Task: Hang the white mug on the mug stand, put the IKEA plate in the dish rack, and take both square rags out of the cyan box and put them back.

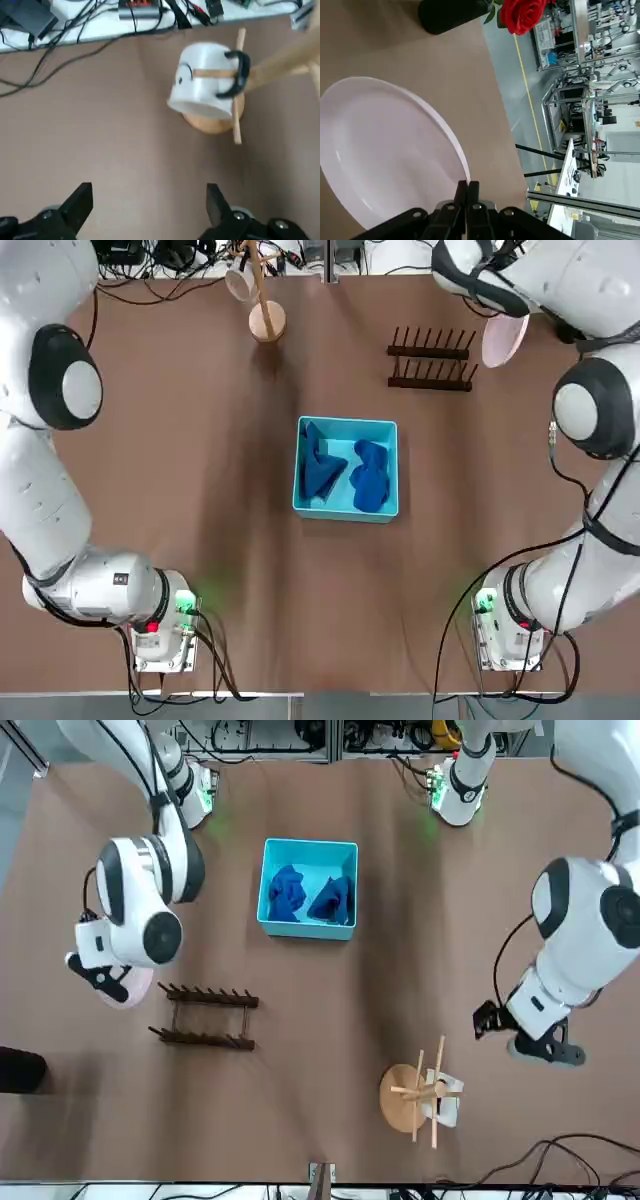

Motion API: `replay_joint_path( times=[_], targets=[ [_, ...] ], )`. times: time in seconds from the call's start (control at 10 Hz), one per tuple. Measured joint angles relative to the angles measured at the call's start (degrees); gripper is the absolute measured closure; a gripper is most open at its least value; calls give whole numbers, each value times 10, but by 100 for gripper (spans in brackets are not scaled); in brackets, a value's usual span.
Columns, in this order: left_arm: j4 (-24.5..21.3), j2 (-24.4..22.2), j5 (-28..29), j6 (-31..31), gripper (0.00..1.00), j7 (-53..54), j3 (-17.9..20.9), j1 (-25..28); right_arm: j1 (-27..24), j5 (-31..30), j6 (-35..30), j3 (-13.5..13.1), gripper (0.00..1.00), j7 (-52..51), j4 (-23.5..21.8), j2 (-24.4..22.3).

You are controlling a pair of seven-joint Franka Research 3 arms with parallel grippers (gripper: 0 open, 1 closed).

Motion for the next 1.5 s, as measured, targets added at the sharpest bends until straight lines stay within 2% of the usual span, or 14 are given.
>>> replay_joint_path(
  times=[0.1,0.3,0.5,0.7,0.9,1.1,1.5],
  targets=[
    [-6,-24,0,-51,0,0,-13,-2,6,-5,-1,0,97,8,10,10],
    [-49,-72,0,-87,0,-23,-70,-8,19,-17,-3,0,97,10,39,23],
    [-95,-81,4,-86,0,-100,-149,-19,23,-22,-4,-1,97,18,51,32],
    [-122,-71,22,-83,0,-183,-193,-57,23,-40,-3,-1,97,21,53,38],
    [-129,-44,31,-70,0,-268,-203,-117,24,-48,6,-1,97,26,54,49],
    [-134,2,41,-47,0,-340,-203,-176,24,-49,22,-1,97,45,54,64],
    [-136,108,127,44,0,-471,-200,-246,24,-49,40,-1,97,79,55,84]
  ],
)
